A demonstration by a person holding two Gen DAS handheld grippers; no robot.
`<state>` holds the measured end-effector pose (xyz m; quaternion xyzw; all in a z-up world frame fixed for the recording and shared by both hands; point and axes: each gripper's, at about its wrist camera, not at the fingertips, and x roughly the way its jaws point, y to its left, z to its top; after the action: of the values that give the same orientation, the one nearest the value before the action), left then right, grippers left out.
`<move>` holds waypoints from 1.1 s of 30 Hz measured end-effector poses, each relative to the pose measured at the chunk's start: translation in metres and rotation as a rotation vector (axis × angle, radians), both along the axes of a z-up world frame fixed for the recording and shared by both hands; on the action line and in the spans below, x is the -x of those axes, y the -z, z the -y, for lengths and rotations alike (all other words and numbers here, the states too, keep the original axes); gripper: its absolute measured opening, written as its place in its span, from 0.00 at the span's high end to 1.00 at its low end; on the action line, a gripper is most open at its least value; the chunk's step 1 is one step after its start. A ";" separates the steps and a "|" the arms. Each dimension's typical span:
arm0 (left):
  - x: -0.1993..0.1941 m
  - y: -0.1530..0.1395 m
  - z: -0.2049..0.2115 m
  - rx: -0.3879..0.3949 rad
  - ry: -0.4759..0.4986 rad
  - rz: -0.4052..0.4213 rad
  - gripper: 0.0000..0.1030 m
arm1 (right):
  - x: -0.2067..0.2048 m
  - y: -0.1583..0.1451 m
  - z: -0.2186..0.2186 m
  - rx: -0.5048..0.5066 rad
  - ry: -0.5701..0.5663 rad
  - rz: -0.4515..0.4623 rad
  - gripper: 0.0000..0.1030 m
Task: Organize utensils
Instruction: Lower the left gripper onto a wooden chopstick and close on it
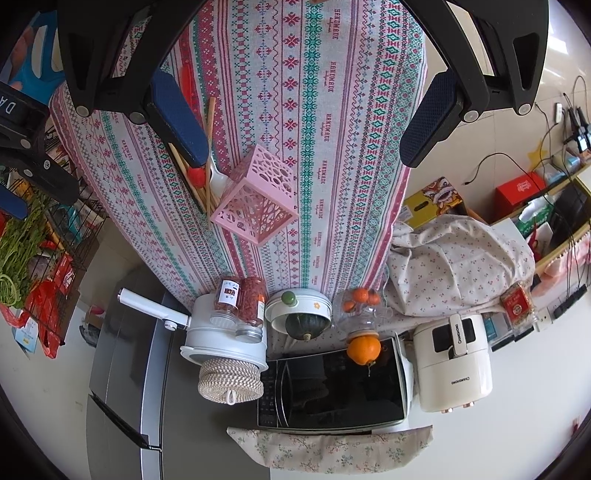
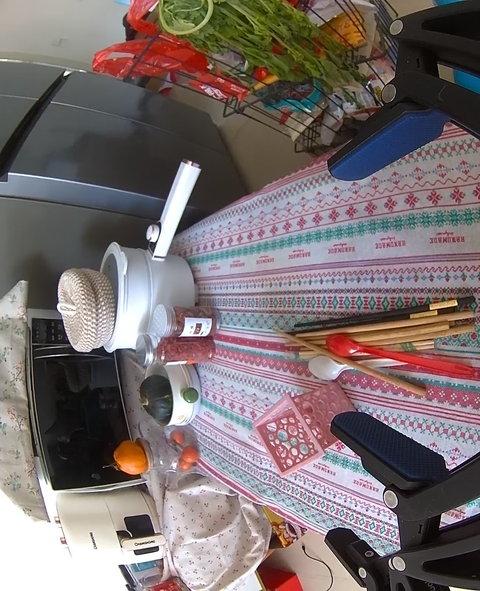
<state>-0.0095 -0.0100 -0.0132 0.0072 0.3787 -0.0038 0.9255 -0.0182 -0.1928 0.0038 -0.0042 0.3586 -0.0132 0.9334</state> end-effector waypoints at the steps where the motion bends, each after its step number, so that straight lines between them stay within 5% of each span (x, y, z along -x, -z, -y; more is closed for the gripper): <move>1: -0.001 0.000 0.000 0.010 0.002 0.002 0.00 | -0.001 0.000 0.001 -0.004 0.002 -0.003 0.00; 4: -0.007 0.003 0.000 0.027 0.019 0.010 0.00 | -0.004 0.002 0.008 -0.018 0.014 -0.012 0.00; 14: -0.046 0.032 0.035 0.028 0.141 -0.182 0.05 | -0.036 0.032 0.042 -0.150 -0.006 -0.154 0.00; 18: -0.062 0.036 0.061 0.068 0.229 -0.217 0.13 | -0.053 0.054 0.060 -0.214 -0.019 -0.242 0.17; 26: -0.095 0.089 0.112 0.029 0.299 -0.325 0.67 | -0.065 0.087 0.091 -0.275 0.004 -0.349 0.28; 33: -0.123 0.138 0.116 0.008 0.232 -0.401 0.75 | -0.064 0.097 0.095 -0.264 -0.017 -0.375 0.30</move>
<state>0.1138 -0.1261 -0.1516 0.0460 0.5518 -0.1132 0.8250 0.0462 -0.2883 -0.0934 0.1125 0.5246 0.0424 0.8428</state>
